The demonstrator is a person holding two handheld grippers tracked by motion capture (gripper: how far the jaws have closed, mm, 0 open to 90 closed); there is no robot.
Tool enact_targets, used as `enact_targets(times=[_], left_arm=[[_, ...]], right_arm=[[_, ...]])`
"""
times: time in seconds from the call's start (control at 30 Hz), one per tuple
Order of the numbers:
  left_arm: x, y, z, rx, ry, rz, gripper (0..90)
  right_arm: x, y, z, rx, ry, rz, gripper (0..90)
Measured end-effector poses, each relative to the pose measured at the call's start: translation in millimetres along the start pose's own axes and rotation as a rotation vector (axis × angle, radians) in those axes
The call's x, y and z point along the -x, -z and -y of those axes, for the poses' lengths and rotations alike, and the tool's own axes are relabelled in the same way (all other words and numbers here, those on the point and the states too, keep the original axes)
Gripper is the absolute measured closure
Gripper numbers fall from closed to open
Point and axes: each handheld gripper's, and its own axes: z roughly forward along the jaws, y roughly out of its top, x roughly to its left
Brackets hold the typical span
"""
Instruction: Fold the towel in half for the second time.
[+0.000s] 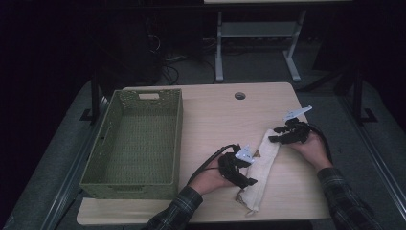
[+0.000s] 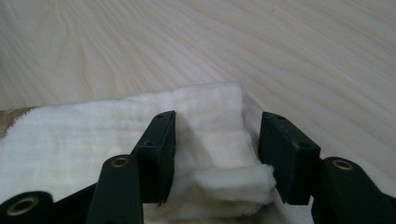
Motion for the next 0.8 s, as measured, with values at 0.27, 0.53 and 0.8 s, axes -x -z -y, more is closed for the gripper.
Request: enact_targets(times=[0.27,0.53,0.8], left_arm=[[0.6,-0.9,-0.4,0.001,-0.001,0.003,34.1],[1.8,-0.8,-1.5,0.001,-0.017,0.014,33.7],[8.8,-3.7,-2.7,-0.009,-0.061,0.045,33.2]], right_arm=[[-6.2,0.7,2.2,0.011,0.038,-0.057,77.0],[-14.5,-0.6,-5.4,0.005,0.090,-0.100,82.0],[-36.3,-14.5,-29.5,0.027,0.159,-0.166,81.9]])
